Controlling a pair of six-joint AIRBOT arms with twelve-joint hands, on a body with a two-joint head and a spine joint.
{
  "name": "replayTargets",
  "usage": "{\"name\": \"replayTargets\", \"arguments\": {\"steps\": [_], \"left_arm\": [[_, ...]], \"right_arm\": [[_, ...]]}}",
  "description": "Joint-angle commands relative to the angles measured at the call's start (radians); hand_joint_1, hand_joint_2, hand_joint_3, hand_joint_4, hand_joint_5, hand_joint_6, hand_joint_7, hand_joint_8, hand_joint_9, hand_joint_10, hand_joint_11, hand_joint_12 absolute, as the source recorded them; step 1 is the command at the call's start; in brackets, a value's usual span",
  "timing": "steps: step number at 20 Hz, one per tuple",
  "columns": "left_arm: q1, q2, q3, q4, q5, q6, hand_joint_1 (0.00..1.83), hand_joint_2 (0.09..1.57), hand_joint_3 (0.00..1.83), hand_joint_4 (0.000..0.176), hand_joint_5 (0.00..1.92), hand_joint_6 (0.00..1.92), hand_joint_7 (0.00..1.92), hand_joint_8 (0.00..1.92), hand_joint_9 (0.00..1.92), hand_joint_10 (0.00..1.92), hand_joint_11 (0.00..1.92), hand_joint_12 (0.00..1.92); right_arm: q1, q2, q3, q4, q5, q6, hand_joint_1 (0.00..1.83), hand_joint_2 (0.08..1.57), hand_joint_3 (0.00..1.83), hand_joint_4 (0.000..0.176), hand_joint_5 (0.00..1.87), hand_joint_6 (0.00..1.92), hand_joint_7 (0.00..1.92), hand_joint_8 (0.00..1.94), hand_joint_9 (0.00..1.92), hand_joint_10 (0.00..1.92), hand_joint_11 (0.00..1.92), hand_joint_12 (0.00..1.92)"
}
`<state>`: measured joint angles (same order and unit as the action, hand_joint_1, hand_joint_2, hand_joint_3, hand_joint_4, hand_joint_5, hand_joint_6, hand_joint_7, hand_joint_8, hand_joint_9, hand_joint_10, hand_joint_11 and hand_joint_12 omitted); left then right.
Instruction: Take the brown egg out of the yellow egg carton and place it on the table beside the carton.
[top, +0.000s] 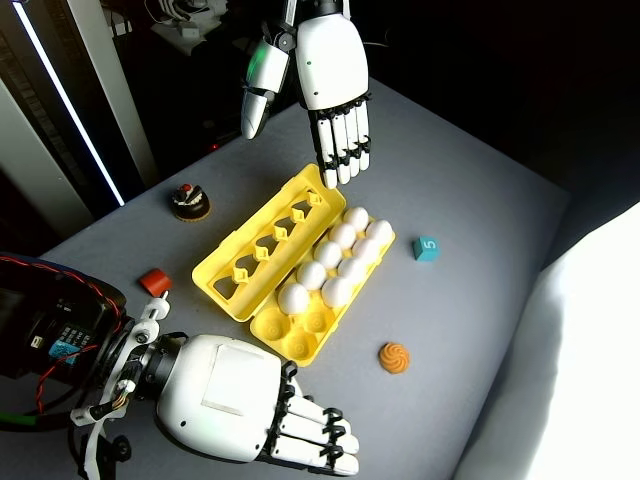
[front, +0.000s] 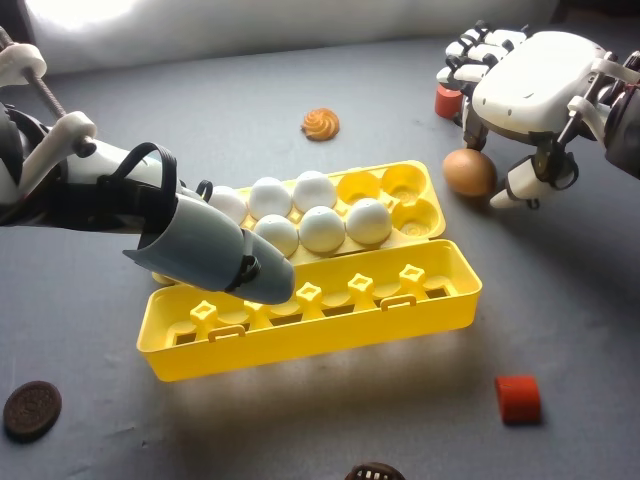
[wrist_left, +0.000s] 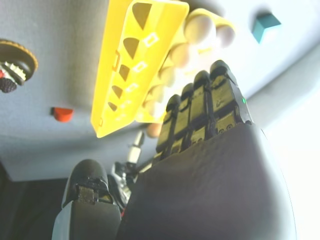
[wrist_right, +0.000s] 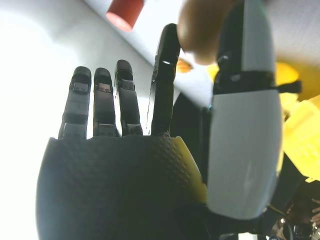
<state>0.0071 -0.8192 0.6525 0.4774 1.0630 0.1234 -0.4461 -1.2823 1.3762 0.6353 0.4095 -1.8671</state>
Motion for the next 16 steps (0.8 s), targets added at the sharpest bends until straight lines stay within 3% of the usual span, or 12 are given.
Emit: {"name": "replayTargets", "arguments": {"steps": [1,3,5,6,7,13,14,16], "left_arm": [[-0.008,0.0,0.003,0.039,-0.033,0.001,0.0,1.12,0.0,0.0,0.01,0.0,0.0,0.0,0.0,0.0,0.0,0.0],[-0.008,0.0,0.003,0.039,-0.033,0.001,0.0,1.12,0.0,0.0,0.01,0.0,0.0,0.0,0.0,0.0,0.0,0.0],[-0.008,0.0,0.003,0.039,-0.033,0.001,0.0,1.12,0.0,0.0,0.01,0.0,0.0,0.0,0.0,0.0,0.0,0.0],[-0.008,0.0,0.003,0.039,-0.033,0.001,0.0,1.12,0.0,0.0,0.01,0.0,0.0,0.0,0.0,0.0,0.0,0.0],[-0.008,0.0,0.003,0.039,-0.033,0.001,0.0,1.12,0.0,0.0,0.01,0.0,0.0,0.0,0.0,0.0,0.0,0.0],[-0.01,0.0,0.003,0.039,-0.033,0.001,0.0,1.12,0.0,0.0,0.02,0.01,0.0,0.0,0.0,0.0,0.0,0.0],[-0.012,-0.001,0.004,0.039,-0.033,0.001,0.0,1.12,0.0,0.0,0.01,0.0,0.0,0.0,0.0,0.0,0.0,0.0],[-0.012,-0.001,0.004,0.039,-0.033,0.001,0.0,1.12,0.0,0.0,0.0,0.0,0.0,0.0,0.0,0.0,0.0,0.0]], "right_arm": [[0.003,0.003,0.005,-0.019,0.1,-0.003,0.91,0.86,0.01,0.085,0.94,0.01,0.17,0.0,0.0,0.0,0.0,0.0],[0.003,0.003,0.005,-0.019,0.101,-0.002,0.93,0.84,0.0,0.097,0.95,0.02,0.17,0.01,0.0,0.0,0.0,0.0],[0.003,0.004,0.005,-0.019,0.103,-0.003,0.91,0.83,0.0,0.121,0.93,0.0,0.18,0.01,0.0,0.0,0.0,0.0],[0.004,0.004,0.005,-0.019,0.103,-0.003,0.9,0.83,0.0,0.117,0.92,0.0,0.17,0.0,0.0,0.0,0.0,0.0],[0.005,0.004,0.005,-0.019,0.103,-0.003,0.88,0.83,0.0,0.125,0.92,0.0,0.17,0.0,0.0,0.0,0.0,0.0],[0.031,0.048,-0.037,-0.019,0.096,-0.007,0.87,0.83,0.0,0.134,0.91,0.0,0.18,0.0,0.0,0.0,0.0,0.0],[0.044,0.065,-0.053,-0.019,0.092,-0.012,0.86,0.83,0.0,0.143,0.9,0.0,0.18,0.0,0.0,0.0,0.0,0.0],[0.066,0.104,-0.086,-0.018,0.083,-0.02,0.87,0.82,0.0,0.135,0.9,0.0,0.19,0.0,0.0,0.0,0.0,0.0]]}}
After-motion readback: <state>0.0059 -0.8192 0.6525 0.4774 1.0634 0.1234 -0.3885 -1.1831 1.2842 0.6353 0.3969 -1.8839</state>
